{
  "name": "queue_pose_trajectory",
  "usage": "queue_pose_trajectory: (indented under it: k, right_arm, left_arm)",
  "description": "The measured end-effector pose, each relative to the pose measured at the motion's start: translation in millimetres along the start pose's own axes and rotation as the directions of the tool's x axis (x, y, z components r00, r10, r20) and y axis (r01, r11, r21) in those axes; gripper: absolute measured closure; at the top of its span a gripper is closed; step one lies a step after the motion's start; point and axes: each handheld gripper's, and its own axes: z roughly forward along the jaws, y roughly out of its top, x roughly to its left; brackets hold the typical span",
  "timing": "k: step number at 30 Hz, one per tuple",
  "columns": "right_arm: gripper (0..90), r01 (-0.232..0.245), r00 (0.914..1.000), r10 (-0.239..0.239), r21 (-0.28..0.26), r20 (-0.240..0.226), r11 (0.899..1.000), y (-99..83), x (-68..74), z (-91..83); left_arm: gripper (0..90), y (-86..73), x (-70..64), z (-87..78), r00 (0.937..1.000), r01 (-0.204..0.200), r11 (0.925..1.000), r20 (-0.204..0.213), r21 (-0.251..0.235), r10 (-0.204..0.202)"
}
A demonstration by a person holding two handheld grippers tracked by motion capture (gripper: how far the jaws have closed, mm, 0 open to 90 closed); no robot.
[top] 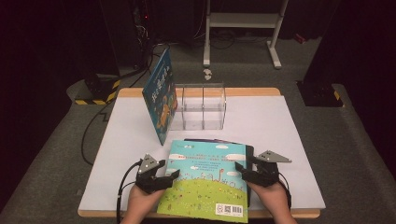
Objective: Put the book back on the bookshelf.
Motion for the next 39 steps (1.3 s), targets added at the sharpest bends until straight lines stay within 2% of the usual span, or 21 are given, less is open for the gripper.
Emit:
queue_pose_trajectory:
  k: [3,5,7,10,12,18,19,21,24,27,34,36,39]
  right_arm:
    - [31.0,-0.010,0.9999,0.010,0.001,-0.009,1.000,-4.7,1.1,-6.8]
    - [30.0,-0.019,0.9995,0.019,0.003,-0.024,1.000,-9.3,4.4,-11.8]
    - [29.9,-0.028,0.9987,0.028,-0.005,-0.043,1.000,-13.0,8.7,-15.4]
    - [31.3,-0.025,0.9971,0.027,0.020,-0.071,0.999,-13.4,15.3,-15.0]
    - [31.3,-0.019,0.9984,0.020,0.020,-0.052,1.000,-12.7,16.8,-12.0]
    - [34.3,-0.001,0.9998,0.002,0.008,-0.022,1.000,-7.2,15.2,-8.4]
    - [34.2,-0.008,0.9997,0.008,0.011,-0.025,1.000,-6.8,14.0,-7.7]
    - [33.8,-0.019,0.9994,0.020,0.014,-0.029,1.000,-7.5,12.7,-7.2]
    - [28.2,-0.045,0.9970,0.046,0.026,-0.062,0.999,-11.8,13.3,-8.1]
    - [23.5,-0.066,0.9951,0.069,0.033,-0.072,0.997,-14.1,15.7,-7.9]
    - [26.8,-0.061,0.9976,0.062,0.033,-0.031,0.998,-9.0,17.4,-6.8]
    - [27.2,-0.064,0.9976,0.065,0.033,-0.024,0.997,-7.5,16.1,-6.2]
    - [27.7,-0.067,0.9976,0.067,0.030,-0.013,0.997,-4.8,11.0,-3.3]
  left_arm:
    - [24.0,-5.8,6.7,-7.6,0.9940,0.090,0.9955,0.059,0.029,-0.091]
    - [25.0,-9.8,5.4,-7.0,0.9874,0.122,0.9908,0.095,0.058,-0.127]
    - [20.3,-12.4,3.2,-4.8,0.9903,0.107,0.9925,0.082,0.059,-0.112]
    - [20.4,-12.8,0.9,-6.5,0.9919,0.092,0.9952,0.084,0.035,-0.095]
    - [20.5,-11.9,-1.0,-6.9,0.9935,0.080,0.9961,0.078,0.037,-0.083]
    - [20.5,-11.1,-0.4,-4.9,0.9933,0.082,0.9957,0.078,0.042,-0.085]
    - [20.5,-11.2,-0.9,-5.7,0.9943,0.070,0.9968,0.078,0.037,-0.073]
    - [20.5,-11.7,-1.9,-5.8,0.9941,0.076,0.9968,0.076,0.026,-0.078]
    - [20.7,-13.5,-1.7,-6.7,0.9940,0.077,0.9969,0.077,0.016,-0.078]
    - [20.7,-13.4,-3.0,-5.8,0.9936,0.088,0.9961,0.070,0.011,-0.088]
    - [20.8,-11.8,-3.5,-3.6,0.9951,0.080,0.9963,0.057,0.031,-0.081]
    - [20.8,-11.6,-5.5,-1.1,0.9943,0.091,0.9956,0.055,0.022,-0.092]
    - [20.8,-9.3,-6.9,3.2,0.9952,0.079,0.9966,0.056,0.026,-0.080]
